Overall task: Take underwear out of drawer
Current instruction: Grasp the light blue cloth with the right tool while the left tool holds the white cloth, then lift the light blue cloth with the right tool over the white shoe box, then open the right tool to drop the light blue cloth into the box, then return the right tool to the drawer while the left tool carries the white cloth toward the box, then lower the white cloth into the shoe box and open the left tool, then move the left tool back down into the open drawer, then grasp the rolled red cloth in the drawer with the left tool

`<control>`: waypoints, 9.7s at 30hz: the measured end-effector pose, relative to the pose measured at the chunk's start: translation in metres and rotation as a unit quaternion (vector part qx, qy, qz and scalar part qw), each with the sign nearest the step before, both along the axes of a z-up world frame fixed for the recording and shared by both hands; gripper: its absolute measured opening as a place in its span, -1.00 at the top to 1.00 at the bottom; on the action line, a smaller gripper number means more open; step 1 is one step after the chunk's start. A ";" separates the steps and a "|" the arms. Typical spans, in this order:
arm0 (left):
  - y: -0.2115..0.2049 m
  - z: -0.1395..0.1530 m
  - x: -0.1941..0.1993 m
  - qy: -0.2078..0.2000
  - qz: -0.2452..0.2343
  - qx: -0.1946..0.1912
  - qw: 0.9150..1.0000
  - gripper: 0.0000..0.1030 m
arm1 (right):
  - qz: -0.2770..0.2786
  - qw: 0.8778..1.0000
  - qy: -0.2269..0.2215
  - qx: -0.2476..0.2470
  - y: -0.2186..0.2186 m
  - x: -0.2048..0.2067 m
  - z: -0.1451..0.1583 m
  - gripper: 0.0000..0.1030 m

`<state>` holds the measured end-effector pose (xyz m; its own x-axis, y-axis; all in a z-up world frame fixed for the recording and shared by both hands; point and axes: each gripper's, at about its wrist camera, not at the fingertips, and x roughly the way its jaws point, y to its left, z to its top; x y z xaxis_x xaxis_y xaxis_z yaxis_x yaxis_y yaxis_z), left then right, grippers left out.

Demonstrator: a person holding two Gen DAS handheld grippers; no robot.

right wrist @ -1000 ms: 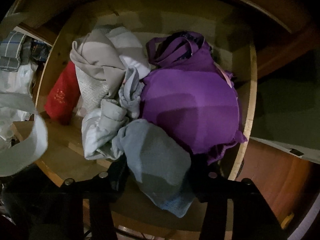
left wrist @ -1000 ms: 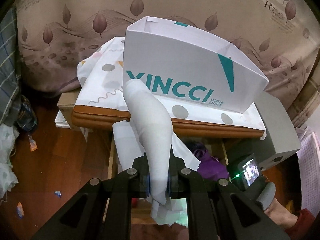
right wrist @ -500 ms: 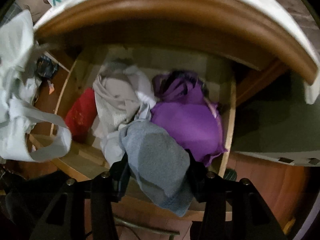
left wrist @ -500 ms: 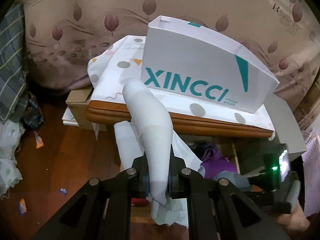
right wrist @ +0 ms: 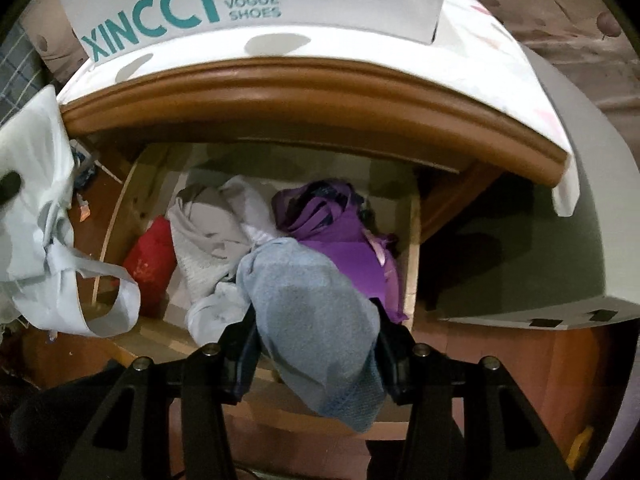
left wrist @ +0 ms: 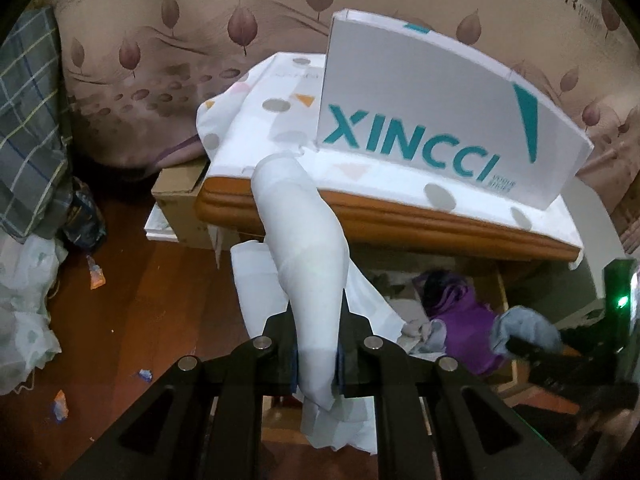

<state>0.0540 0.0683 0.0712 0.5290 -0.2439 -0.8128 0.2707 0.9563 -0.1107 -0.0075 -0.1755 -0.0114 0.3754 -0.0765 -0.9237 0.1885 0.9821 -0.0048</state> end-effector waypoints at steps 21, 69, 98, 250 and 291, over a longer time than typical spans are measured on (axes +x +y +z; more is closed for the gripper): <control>0.018 -0.016 0.010 0.019 0.018 0.001 1.000 0.77 | -0.026 0.997 -0.065 -0.022 -0.011 -0.014 0.044 0.03; 0.024 -0.022 0.016 0.031 0.025 0.001 0.999 0.74 | 0.018 0.979 -0.141 -0.144 -0.007 0.158 0.173 0.02; 0.023 -0.026 0.016 0.040 0.020 -0.005 0.999 0.74 | 0.018 0.984 -0.107 -0.139 -0.025 0.170 0.149 -0.20; -0.071 0.123 0.056 -0.017 -0.074 0.096 0.993 -0.43 | -0.114 0.983 -0.145 0.021 -0.109 -0.054 -0.020 -0.54; -0.060 -0.182 0.073 0.287 -0.097 0.141 0.943 -0.09 | -0.100 0.985 -0.143 0.015 -0.099 -0.049 -0.021 -0.54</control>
